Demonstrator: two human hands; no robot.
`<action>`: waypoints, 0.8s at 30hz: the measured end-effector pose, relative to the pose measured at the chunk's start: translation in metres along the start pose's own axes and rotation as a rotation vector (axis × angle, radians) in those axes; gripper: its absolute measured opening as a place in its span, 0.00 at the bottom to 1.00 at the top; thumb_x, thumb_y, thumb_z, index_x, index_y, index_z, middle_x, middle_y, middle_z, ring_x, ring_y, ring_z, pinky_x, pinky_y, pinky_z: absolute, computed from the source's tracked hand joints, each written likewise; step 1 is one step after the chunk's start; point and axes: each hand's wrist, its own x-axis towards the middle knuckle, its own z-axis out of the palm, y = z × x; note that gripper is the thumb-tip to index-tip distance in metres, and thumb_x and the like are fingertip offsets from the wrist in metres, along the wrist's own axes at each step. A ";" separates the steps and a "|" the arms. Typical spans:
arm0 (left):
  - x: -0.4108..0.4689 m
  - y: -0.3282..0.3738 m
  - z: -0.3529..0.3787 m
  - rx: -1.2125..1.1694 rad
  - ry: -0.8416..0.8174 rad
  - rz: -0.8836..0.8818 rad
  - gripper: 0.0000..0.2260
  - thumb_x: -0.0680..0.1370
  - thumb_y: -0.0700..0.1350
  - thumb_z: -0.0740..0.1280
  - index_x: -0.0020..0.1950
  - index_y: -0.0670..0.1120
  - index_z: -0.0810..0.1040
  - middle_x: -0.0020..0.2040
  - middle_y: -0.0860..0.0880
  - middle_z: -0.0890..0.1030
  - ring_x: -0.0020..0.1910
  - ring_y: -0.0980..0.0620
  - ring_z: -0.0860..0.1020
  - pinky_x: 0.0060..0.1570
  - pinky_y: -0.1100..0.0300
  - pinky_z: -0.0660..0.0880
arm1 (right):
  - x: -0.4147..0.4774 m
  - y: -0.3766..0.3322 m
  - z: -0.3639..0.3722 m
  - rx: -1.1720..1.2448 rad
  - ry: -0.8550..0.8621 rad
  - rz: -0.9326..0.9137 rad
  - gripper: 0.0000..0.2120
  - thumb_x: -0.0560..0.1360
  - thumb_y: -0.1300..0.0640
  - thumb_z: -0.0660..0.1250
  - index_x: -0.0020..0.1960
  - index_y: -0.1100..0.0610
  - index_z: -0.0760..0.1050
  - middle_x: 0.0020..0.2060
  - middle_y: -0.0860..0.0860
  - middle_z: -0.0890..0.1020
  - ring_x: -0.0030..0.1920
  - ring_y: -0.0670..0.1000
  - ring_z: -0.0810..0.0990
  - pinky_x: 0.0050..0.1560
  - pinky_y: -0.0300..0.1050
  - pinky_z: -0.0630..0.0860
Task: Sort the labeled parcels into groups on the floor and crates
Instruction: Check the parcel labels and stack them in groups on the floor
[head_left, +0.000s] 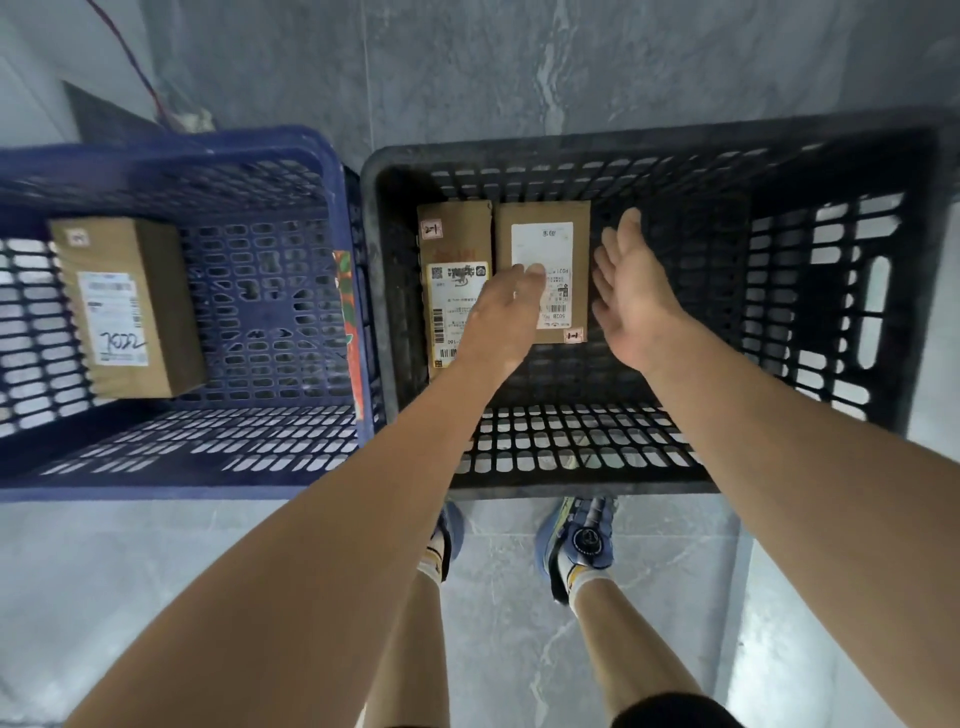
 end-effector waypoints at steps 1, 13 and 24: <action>-0.010 0.011 -0.005 -0.028 0.007 0.012 0.27 0.84 0.63 0.53 0.79 0.51 0.68 0.77 0.49 0.71 0.76 0.48 0.68 0.75 0.48 0.63 | -0.010 -0.006 0.000 0.027 -0.013 -0.024 0.30 0.86 0.35 0.45 0.82 0.48 0.62 0.66 0.37 0.72 0.63 0.38 0.72 0.50 0.34 0.73; -0.210 0.212 -0.077 -0.127 -0.014 0.143 0.41 0.72 0.79 0.54 0.79 0.57 0.68 0.79 0.55 0.69 0.78 0.54 0.65 0.78 0.43 0.60 | -0.245 -0.150 -0.020 0.206 -0.045 -0.388 0.38 0.79 0.27 0.43 0.84 0.43 0.53 0.84 0.44 0.56 0.83 0.46 0.53 0.83 0.53 0.48; -0.409 0.359 -0.127 -0.065 -0.268 0.507 0.42 0.71 0.79 0.56 0.80 0.58 0.66 0.80 0.57 0.66 0.78 0.57 0.64 0.79 0.45 0.60 | -0.488 -0.248 -0.021 0.389 0.156 -0.722 0.33 0.83 0.32 0.42 0.85 0.45 0.52 0.83 0.43 0.58 0.82 0.44 0.57 0.80 0.45 0.53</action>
